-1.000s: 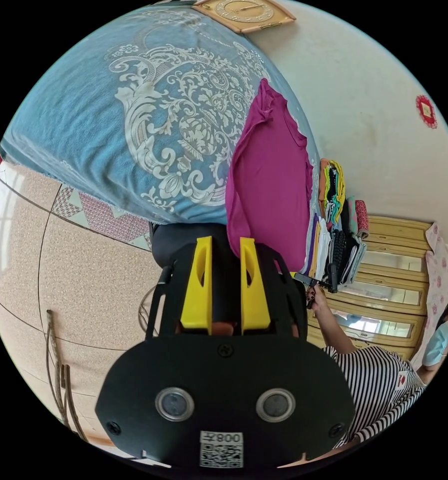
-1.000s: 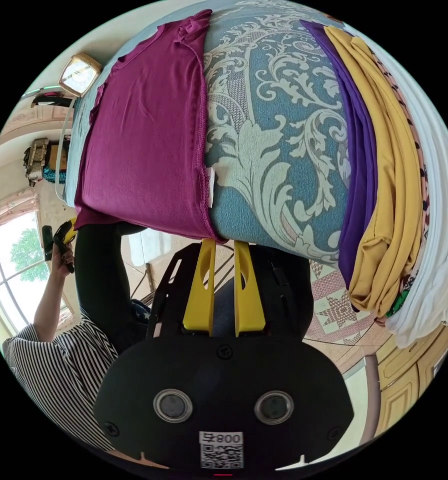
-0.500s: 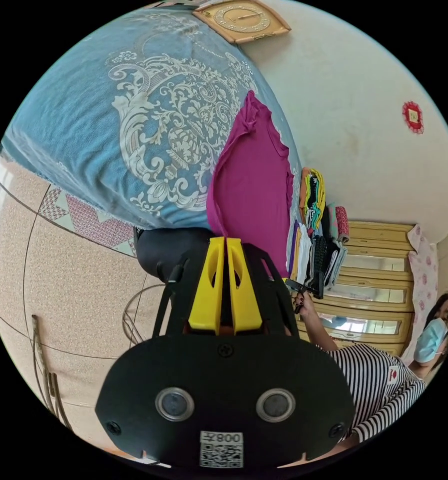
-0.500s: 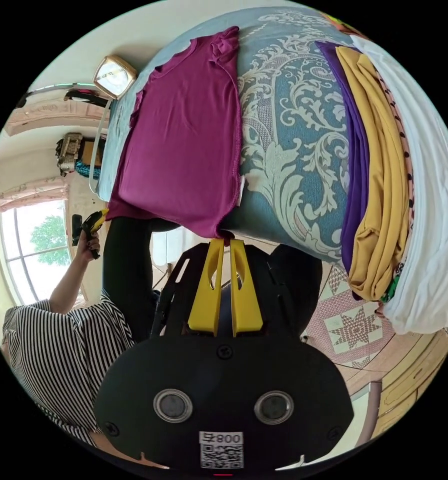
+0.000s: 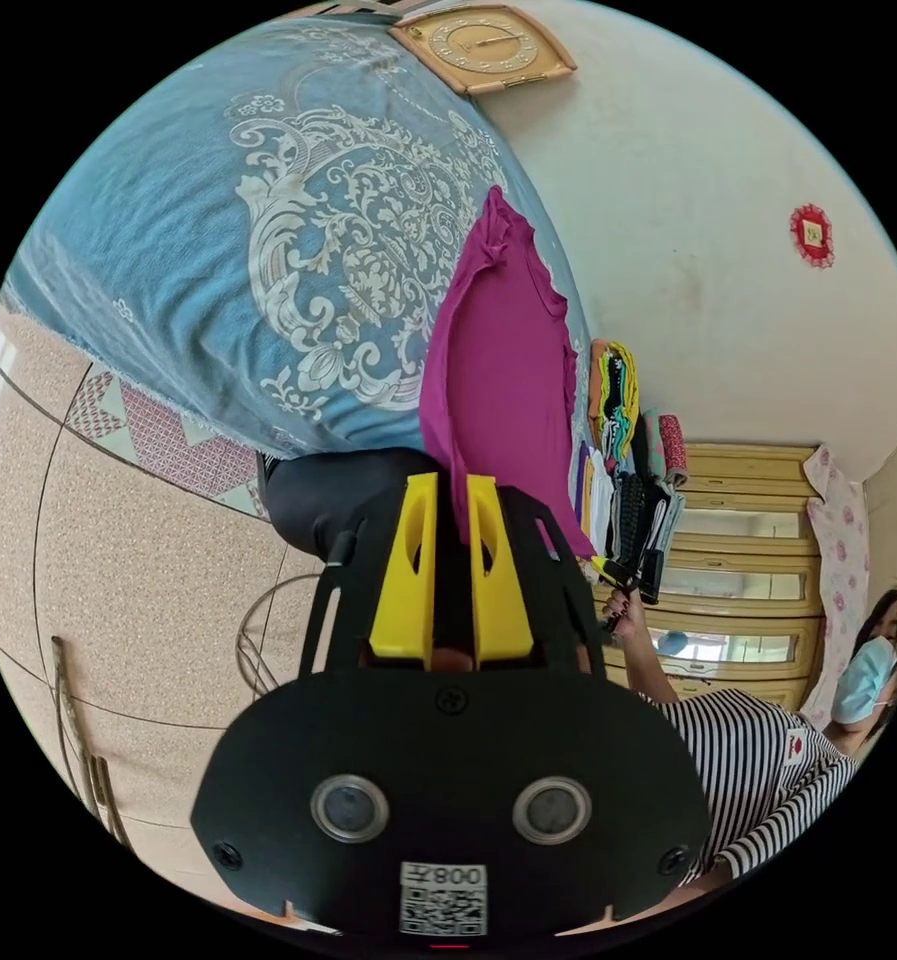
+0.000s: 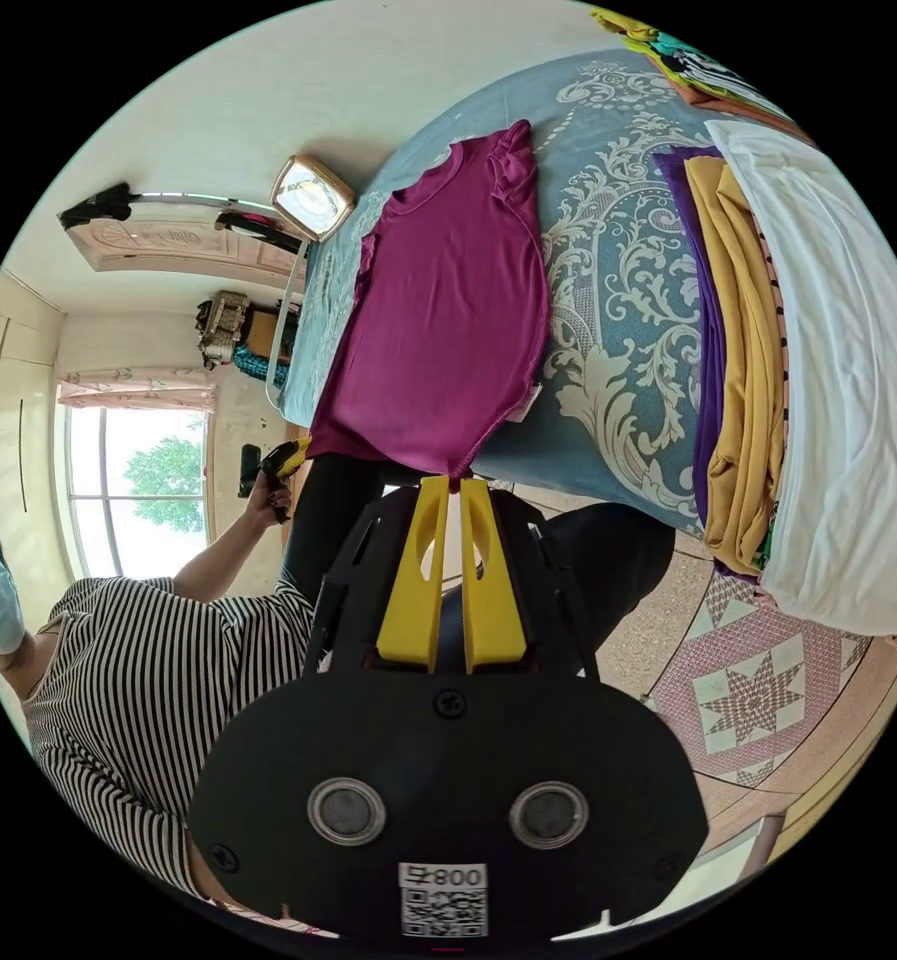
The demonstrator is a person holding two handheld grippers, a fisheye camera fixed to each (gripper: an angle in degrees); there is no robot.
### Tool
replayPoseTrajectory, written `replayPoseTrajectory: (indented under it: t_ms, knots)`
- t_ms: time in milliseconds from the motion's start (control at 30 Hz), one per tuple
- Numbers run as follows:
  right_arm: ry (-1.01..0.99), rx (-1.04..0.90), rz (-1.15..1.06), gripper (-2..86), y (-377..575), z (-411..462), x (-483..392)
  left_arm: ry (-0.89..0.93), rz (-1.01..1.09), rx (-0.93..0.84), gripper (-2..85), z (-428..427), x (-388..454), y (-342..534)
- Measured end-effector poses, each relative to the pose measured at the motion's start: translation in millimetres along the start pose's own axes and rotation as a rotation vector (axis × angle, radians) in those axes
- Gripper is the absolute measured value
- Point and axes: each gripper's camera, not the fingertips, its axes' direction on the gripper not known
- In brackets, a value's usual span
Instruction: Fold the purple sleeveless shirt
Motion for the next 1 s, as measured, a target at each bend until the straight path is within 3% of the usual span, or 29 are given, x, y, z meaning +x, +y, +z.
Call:
replayPoseTrajectory:
  t_ms: [133, 600, 1000]
  knots:
    - [-0.019, 0.009, -0.009, 1.8, 9, -10, -8, -0.039, -0.011, -0.01, 1.8, -1, 0, 4]
    - [-0.138, 0.13, -0.058, 1.8, 45, -70, -29, 0.259, 0.021, 0.115, 0.3, -53, 9, 27]
    - [-0.162, 0.207, -0.142, 1.6, 93, -116, -57, 0.36, 0.086, 0.145, 0.3, -84, 16, 50]
